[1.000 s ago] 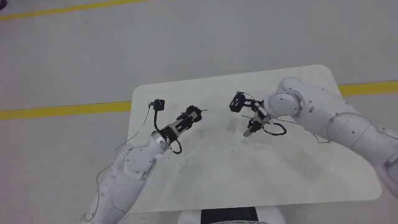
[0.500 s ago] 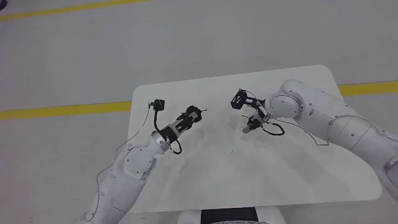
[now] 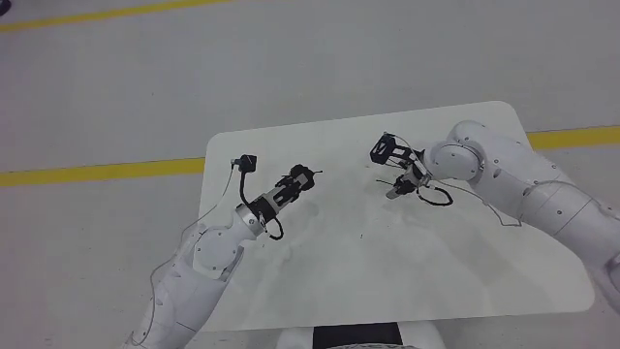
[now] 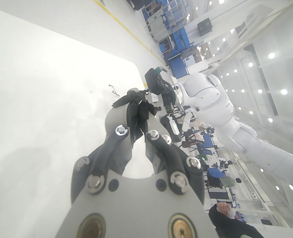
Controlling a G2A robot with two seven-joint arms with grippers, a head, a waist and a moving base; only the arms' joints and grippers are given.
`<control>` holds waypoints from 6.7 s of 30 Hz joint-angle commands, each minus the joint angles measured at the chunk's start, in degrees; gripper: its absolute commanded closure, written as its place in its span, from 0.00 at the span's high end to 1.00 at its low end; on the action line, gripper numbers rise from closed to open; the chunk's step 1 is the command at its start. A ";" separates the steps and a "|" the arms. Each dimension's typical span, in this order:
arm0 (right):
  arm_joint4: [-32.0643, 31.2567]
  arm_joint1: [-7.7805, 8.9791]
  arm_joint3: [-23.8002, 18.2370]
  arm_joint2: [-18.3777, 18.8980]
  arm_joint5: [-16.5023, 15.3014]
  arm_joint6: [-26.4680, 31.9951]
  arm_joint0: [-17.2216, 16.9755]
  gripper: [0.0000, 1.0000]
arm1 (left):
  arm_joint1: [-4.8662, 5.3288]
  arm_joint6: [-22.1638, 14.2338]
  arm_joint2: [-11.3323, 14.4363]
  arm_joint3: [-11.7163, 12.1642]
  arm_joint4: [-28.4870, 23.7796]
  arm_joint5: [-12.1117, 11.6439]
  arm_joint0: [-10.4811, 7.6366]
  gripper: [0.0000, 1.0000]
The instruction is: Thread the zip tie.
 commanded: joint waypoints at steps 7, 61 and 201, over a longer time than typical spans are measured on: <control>-0.94 -0.20 -0.15 -0.69 -0.02 1.33 0.16 0.21 | 0.00 0.00 0.00 0.00 0.00 0.00 0.00 0.00; -0.09 -9.33 10.37 -12.25 -0.02 0.88 6.38 0.25 | 0.00 0.00 0.00 0.00 0.00 0.00 0.00 0.00; 11.27 6.46 -23.60 14.44 1.45 -53.45 -21.20 0.00 | -2.23 16.20 5.95 -1.85 0.25 0.00 0.95 0.00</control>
